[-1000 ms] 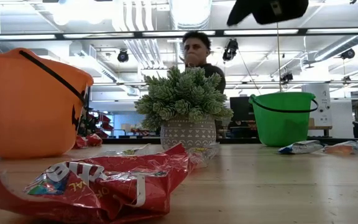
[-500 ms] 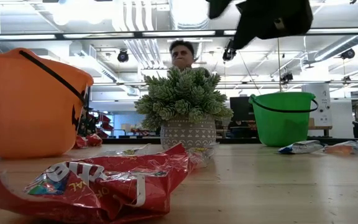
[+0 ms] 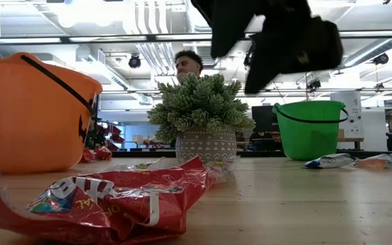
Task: Sort candy
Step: Put the red candy into the green bucket
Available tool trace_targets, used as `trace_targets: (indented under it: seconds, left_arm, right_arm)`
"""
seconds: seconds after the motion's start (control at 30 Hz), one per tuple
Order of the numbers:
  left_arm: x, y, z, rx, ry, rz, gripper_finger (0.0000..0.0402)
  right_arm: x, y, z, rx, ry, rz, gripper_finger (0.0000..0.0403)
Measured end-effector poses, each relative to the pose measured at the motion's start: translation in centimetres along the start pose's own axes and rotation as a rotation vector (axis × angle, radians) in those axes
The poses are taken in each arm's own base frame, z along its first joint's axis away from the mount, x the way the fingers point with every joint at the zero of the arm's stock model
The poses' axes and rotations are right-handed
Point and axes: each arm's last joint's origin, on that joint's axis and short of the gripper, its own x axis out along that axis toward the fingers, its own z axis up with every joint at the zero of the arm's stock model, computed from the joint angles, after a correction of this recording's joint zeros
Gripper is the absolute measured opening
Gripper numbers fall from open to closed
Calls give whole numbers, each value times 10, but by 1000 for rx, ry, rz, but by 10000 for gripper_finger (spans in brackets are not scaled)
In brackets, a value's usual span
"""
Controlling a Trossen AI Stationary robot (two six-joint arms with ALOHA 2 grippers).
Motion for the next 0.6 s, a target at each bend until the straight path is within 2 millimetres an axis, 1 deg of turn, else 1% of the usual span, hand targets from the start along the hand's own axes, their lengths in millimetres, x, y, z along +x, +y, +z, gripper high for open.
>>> trace_targets:
  seconds: [0.17, 0.6]
  left_arm:
    - [0, 0, 0, -5, 0, 0, 149]
    - [0, 0, 0, -22, -1, 0, 149]
  right_arm:
    - [11, 4, -5, -1, 21, 29, 173]
    - [11, 9, -6, -21, 0, 75, 173]
